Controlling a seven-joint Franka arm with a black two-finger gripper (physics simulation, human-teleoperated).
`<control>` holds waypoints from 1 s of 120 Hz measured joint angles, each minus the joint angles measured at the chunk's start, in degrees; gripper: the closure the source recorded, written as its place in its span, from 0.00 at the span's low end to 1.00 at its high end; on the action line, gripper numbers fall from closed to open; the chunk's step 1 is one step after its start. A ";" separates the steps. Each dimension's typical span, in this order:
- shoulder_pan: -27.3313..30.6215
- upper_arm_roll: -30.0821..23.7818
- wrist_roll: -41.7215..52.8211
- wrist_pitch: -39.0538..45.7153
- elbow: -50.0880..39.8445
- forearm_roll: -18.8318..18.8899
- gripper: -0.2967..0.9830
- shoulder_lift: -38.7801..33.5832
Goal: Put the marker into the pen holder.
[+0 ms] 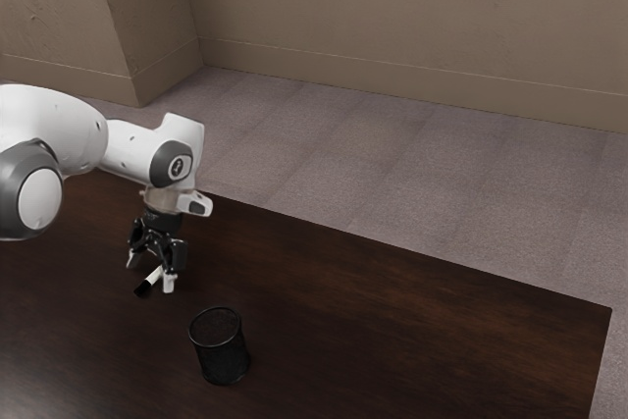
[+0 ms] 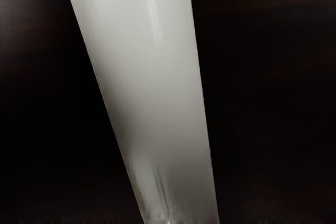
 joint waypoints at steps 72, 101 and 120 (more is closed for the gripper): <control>-1.23 0.25 -1.15 -0.06 -2.41 0.16 0.59 -2.51; -1.29 0.35 -1.68 -0.05 -2.47 0.28 0.73 -2.60; -1.50 0.89 -2.00 0.03 -2.68 0.52 0.81 -2.68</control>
